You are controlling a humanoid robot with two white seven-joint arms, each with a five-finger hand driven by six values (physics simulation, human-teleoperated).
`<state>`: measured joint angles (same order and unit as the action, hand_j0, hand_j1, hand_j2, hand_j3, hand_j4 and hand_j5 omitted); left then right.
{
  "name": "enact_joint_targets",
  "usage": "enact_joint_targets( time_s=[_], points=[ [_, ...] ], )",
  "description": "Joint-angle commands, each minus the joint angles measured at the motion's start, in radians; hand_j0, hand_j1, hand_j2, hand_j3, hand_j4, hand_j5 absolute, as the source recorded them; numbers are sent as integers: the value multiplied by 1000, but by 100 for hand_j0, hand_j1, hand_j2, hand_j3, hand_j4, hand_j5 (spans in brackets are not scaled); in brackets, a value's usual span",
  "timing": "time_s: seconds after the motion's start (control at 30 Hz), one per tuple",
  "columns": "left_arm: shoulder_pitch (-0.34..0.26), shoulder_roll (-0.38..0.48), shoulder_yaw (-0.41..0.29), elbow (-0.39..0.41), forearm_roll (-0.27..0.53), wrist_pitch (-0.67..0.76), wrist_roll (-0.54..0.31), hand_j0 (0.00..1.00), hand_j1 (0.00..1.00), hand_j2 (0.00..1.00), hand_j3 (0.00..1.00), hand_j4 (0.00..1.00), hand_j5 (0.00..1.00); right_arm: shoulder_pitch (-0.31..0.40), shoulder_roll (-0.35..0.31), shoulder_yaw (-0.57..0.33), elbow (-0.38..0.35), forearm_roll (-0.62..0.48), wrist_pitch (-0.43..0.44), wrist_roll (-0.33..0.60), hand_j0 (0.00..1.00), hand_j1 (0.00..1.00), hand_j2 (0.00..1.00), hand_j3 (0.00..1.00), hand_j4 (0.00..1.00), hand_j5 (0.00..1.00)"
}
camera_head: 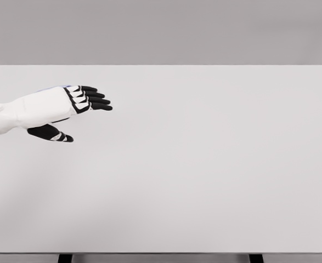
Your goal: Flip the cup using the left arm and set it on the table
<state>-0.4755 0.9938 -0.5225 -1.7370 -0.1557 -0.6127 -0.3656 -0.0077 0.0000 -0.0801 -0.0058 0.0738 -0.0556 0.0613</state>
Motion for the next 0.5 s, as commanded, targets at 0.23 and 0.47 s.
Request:
enact_joint_targets(
  time_s=[0.23, 0.47],
  points=[
    [-25, -17, 53, 96, -54, 2, -1, 100, 100, 100, 100, 100, 100, -2, 0, 2, 0, 0, -1, 5, 100, 100, 100, 100, 100, 100],
    [-75, 20, 41, 23, -73, 143, -3, 100, 100, 100, 100, 100, 100, -2, 0, 3, 0, 0, -1, 5, 100, 100, 100, 100, 100, 100]
  ],
)
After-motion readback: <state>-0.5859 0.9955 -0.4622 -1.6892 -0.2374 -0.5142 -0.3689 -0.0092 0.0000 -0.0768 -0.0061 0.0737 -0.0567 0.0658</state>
